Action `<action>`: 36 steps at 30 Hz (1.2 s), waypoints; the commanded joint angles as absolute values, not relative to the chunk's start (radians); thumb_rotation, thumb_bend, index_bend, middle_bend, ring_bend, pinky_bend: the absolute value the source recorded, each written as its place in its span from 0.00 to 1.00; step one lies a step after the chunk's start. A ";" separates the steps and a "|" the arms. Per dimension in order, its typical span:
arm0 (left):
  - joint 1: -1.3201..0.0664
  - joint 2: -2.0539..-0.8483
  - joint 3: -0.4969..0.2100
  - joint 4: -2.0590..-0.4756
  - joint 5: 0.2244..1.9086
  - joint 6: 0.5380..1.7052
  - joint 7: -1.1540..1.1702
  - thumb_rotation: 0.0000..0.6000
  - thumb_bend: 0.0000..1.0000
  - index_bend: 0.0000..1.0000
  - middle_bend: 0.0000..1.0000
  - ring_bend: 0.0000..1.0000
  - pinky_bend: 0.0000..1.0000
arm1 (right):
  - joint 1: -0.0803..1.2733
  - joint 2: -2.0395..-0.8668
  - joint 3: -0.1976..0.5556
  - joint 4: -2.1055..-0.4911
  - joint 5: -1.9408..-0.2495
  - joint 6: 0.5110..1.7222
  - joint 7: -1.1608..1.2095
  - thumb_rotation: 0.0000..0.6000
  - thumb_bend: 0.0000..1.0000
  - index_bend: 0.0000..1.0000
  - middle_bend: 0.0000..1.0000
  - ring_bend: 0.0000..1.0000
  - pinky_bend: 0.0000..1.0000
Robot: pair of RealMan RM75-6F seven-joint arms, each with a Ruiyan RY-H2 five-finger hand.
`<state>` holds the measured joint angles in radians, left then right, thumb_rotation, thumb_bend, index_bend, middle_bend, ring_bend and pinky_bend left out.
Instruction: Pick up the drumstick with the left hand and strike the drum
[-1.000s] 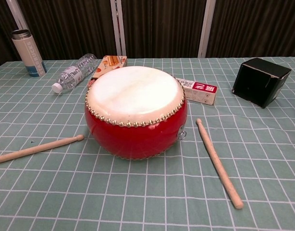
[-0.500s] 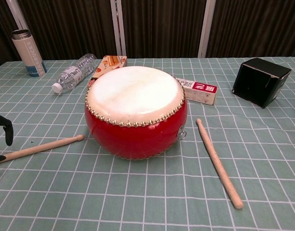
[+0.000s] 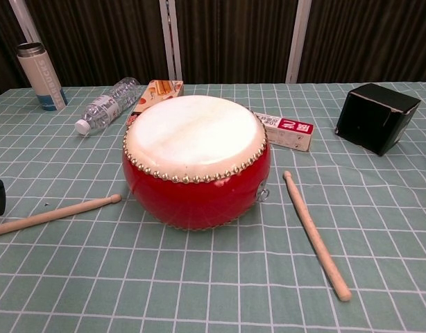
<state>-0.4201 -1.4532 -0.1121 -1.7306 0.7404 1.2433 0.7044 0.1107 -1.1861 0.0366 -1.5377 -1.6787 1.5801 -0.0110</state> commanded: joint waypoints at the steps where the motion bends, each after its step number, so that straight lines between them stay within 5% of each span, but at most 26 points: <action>1: -0.427 -1.459 -0.119 -1.722 0.719 1.227 0.691 1.00 0.27 0.44 1.00 1.00 1.00 | 0.111 -1.187 0.036 -1.538 -1.679 1.579 -0.012 1.00 0.30 0.00 0.00 0.00 0.07; 36: -0.500 -1.543 -0.127 -1.671 0.622 1.204 0.677 1.00 0.36 0.51 1.00 1.00 1.00 | 0.110 -1.187 0.035 -1.533 -1.685 1.587 -0.001 1.00 0.30 0.00 0.00 0.00 0.07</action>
